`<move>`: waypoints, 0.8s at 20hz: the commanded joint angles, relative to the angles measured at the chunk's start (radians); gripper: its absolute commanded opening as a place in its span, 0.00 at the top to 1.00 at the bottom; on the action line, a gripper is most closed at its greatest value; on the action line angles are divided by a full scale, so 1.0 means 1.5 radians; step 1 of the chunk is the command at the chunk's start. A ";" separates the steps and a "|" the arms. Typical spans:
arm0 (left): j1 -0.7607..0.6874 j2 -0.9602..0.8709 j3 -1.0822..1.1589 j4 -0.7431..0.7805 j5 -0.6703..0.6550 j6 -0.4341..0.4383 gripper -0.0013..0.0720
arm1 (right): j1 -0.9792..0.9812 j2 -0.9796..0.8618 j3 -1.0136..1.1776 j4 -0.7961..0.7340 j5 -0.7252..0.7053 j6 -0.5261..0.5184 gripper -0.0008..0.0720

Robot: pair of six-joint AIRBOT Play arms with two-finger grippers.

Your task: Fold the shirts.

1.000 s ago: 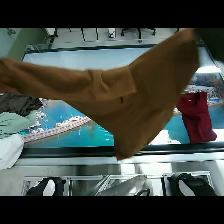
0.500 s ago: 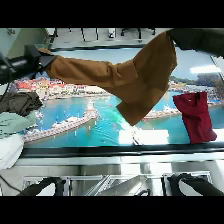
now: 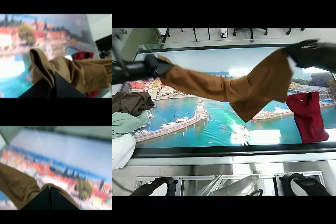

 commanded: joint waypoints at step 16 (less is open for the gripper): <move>-0.042 0.060 -0.077 0.204 -0.120 -0.147 0.96 | 0.005 -0.076 -0.014 -0.028 0.072 -0.017 0.97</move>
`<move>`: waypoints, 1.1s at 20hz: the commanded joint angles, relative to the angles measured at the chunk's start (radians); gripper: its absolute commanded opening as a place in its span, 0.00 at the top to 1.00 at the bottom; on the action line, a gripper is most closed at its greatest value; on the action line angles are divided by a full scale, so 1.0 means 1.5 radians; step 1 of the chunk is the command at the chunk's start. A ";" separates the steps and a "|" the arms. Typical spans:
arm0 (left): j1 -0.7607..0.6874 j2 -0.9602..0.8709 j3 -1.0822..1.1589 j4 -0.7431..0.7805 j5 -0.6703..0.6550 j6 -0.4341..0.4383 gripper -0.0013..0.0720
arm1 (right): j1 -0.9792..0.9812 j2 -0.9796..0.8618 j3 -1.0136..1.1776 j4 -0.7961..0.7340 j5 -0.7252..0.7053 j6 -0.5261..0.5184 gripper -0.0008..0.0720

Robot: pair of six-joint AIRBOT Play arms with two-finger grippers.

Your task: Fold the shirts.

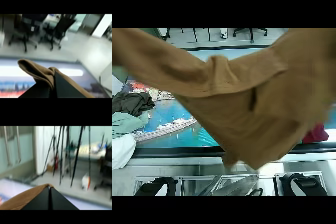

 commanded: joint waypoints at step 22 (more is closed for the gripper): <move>-0.149 -0.457 -0.193 -0.058 0.225 0.022 0.03 | -0.070 -0.587 -0.025 0.110 -0.137 0.043 0.97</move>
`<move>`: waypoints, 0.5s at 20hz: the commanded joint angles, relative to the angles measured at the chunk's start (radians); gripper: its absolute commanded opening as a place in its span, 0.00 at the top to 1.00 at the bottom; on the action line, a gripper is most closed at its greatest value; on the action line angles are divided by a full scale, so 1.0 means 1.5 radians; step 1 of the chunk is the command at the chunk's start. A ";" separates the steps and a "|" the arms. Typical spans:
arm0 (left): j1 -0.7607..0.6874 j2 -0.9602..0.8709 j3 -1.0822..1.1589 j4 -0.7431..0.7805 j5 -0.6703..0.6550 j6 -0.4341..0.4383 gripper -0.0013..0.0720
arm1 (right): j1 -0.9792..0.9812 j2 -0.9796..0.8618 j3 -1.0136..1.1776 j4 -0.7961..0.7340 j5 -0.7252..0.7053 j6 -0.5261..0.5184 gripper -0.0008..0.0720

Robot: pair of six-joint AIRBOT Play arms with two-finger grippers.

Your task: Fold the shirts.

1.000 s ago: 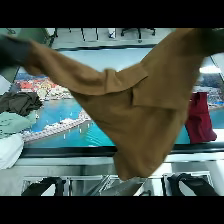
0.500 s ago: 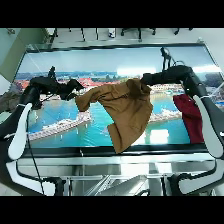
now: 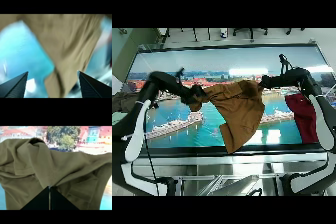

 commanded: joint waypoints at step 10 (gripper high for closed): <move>-0.322 0.049 -0.391 -0.108 -0.288 -0.018 0.03 | -0.017 0.019 0.001 0.002 -0.066 -0.028 0.97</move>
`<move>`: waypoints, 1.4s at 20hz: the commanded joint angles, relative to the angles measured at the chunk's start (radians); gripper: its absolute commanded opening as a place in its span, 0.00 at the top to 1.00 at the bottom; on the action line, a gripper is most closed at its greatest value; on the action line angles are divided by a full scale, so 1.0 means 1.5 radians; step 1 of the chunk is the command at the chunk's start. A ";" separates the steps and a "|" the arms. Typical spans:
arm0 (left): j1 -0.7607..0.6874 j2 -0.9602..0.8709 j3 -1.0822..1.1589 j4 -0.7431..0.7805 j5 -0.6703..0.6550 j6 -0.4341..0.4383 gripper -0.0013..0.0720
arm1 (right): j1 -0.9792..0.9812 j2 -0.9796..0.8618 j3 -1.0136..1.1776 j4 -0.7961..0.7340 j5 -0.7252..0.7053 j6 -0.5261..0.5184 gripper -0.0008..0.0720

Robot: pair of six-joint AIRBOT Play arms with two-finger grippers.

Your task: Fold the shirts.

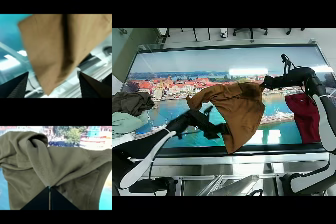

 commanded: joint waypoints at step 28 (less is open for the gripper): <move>0.469 0.531 0.684 0.086 -0.080 -0.024 0.96 | -0.087 0.563 0.369 0.005 0.150 -0.014 0.97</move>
